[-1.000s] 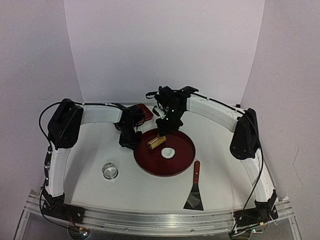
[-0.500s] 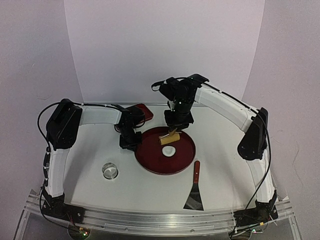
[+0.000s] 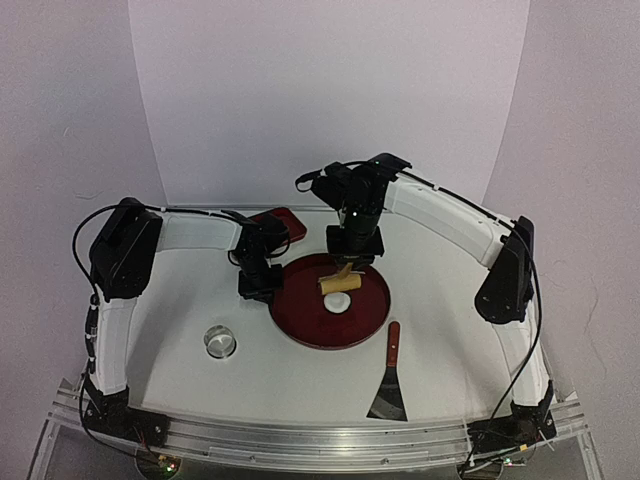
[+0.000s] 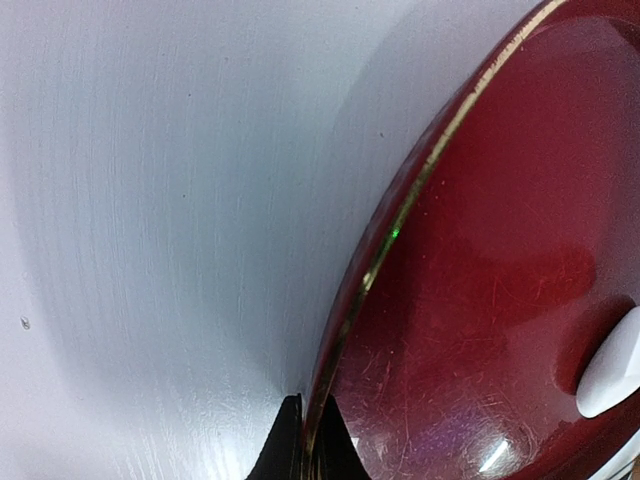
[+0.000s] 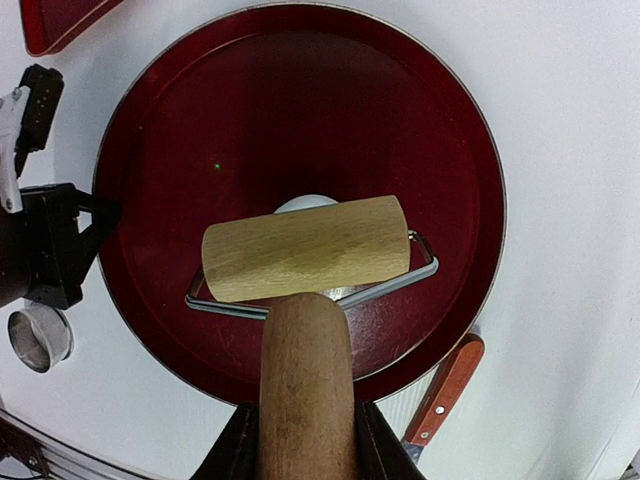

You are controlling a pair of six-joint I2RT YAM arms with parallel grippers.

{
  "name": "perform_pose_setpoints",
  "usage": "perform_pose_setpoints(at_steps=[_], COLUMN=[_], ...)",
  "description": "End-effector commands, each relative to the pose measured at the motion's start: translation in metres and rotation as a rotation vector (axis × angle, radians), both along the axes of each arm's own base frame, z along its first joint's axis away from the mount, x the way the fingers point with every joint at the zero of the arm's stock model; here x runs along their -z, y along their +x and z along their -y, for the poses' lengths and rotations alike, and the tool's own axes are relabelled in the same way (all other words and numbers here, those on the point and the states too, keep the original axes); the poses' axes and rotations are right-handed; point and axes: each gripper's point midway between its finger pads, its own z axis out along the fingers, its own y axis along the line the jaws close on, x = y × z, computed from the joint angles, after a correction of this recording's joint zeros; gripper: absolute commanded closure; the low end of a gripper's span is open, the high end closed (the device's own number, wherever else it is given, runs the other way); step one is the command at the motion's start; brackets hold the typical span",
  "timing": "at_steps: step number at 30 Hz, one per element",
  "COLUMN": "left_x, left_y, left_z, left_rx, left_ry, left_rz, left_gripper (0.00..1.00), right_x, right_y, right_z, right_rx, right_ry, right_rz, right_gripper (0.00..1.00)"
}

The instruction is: Roll out the dumpling wrappers from the dough

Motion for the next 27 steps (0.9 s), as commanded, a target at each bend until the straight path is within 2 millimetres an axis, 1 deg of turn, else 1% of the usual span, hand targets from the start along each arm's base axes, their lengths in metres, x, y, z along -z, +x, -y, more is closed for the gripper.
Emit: perform_pose_setpoints(at_steps=[1, 4, 8, 10, 12, 15, 18, 22, 27], left_x=[0.028, 0.029, 0.030, 0.030, 0.031, 0.031, 0.031, 0.031, 0.031], left_y=[-0.033, -0.034, -0.035, -0.036, -0.036, -0.037, -0.037, -0.036, -0.034], left_z=[-0.048, -0.049, -0.051, -0.051, -0.051, -0.052, -0.053, -0.055, -0.053], left_rx=[-0.032, -0.033, -0.032, -0.032, -0.032, -0.034, -0.037, -0.039, -0.041], left_ry=[0.211, 0.213, 0.223, 0.226, 0.229, 0.237, 0.244, 0.260, 0.257], left_rz=[-0.106, -0.106, -0.105, -0.105, -0.105, -0.106, -0.106, -0.107, -0.107], left_gripper=[1.00, 1.00, 1.00, 1.00, 1.00, 1.00, 1.00, 1.00, 1.00], right_x=[0.025, 0.039, 0.052, 0.060, 0.068, 0.081, 0.086, 0.099, 0.125], right_y=[-0.003, -0.004, 0.000, -0.001, -0.007, -0.018, -0.028, -0.043, -0.059], right_z=[0.003, -0.002, -0.006, -0.007, -0.006, 0.003, 0.011, 0.019, 0.025], right_rx=[0.041, 0.040, 0.024, 0.022, 0.023, 0.031, 0.039, 0.038, 0.025], right_ry=[-0.031, -0.018, -0.029, -0.040, -0.044, -0.074, -0.099, -0.130, -0.164], right_rz=[-0.050, -0.071, -0.076, -0.092, -0.126, -0.172, -0.212, -0.284, -0.372], right_gripper=[1.00, 1.00, 1.00, 1.00, 1.00, 1.00, 1.00, 1.00, 1.00])
